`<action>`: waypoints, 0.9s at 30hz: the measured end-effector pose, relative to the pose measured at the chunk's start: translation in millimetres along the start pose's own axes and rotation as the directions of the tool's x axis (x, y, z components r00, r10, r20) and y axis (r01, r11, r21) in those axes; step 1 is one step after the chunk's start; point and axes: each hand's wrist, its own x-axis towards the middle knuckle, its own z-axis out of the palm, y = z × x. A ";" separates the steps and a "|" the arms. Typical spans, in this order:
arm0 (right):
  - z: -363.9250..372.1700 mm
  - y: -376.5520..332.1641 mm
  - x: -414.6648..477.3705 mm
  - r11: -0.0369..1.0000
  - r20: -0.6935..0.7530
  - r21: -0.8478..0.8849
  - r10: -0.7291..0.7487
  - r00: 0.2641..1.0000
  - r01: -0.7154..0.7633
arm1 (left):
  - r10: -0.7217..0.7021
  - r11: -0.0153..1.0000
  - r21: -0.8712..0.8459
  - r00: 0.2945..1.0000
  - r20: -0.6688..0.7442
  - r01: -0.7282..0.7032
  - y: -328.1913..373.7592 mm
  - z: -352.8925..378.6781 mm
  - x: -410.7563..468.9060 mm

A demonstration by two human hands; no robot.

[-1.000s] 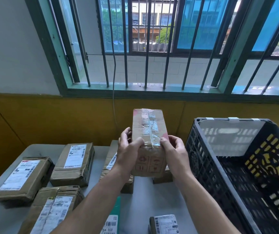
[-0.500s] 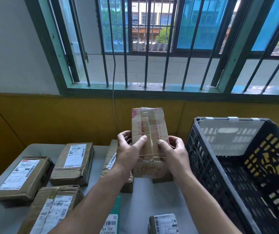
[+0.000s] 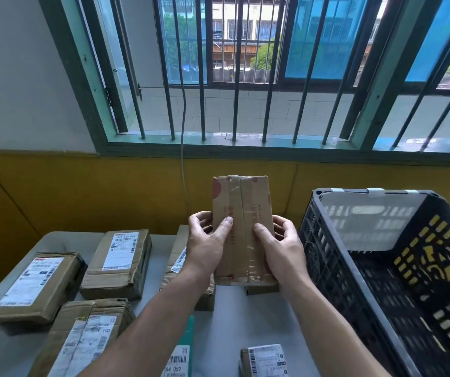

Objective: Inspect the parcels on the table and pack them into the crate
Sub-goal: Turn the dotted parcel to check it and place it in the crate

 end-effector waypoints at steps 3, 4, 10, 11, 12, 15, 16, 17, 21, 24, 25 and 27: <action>1.5 0.4 -2.1 1.000 0.008 -0.006 -0.004 1.000 0.004 | -0.007 1.000 0.004 1.000 -0.001 0.007 1.9 -0.7 -0.4; 1.8 0.1 -2.4 1.000 0.012 -0.009 -0.002 1.000 0.002 | -0.013 1.000 0.007 1.000 -0.005 0.013 2.1 -0.7 -1.1; 1.9 0.8 0.6 1.000 -0.017 0.003 -0.004 1.000 0.004 | -0.014 1.000 -0.009 1.000 -0.006 0.013 0.7 -1.5 -2.8; 2.0 1.4 0.8 1.000 -0.017 0.009 -0.008 1.000 0.008 | -0.021 1.000 -0.010 1.000 0.003 0.021 1.0 -1.5 -2.9; 2.1 1.6 0.7 1.000 -0.013 0.013 -0.014 1.000 0.014 | -0.030 0.999 -0.018 1.000 0.008 0.030 1.2 -1.3 -3.2; 3.3 -0.5 -0.6 0.999 0.012 0.033 -0.028 1.000 0.028 | -0.045 0.998 -0.035 0.999 0.003 0.045 1.8 -0.7 -2.4; 3.3 -1.2 -1.2 0.999 0.017 0.036 -0.026 1.000 0.025 | -0.042 0.999 -0.033 0.999 0.002 0.042 2.5 -0.4 -2.4; 3.1 -1.5 -1.6 0.999 0.018 0.034 -0.022 1.000 0.021 | -0.037 0.999 -0.030 0.999 0.002 0.037 3.2 0.1 -2.7; 1.9 0.2 -0.3 1.000 -0.003 0.023 -0.018 1.000 0.018 | -0.030 0.999 0.017 0.999 0.021 0.029 2.2 0.3 -2.8; 1.0 0.0 -0.3 0.999 -0.011 0.048 -0.012 1.000 0.013 | -0.034 0.999 0.012 0.999 0.022 0.033 1.0 -0.6 -3.3; 0.9 -0.2 -0.6 0.999 -0.010 0.050 -0.015 1.000 0.016 | -0.034 0.999 0.008 0.999 0.024 0.033 1.1 -0.7 -3.6; 0.5 -0.1 -1.0 0.999 -0.008 0.044 -0.023 1.000 0.023 | -0.038 0.999 0.013 0.999 0.038 0.038 2.2 0.3 -5.0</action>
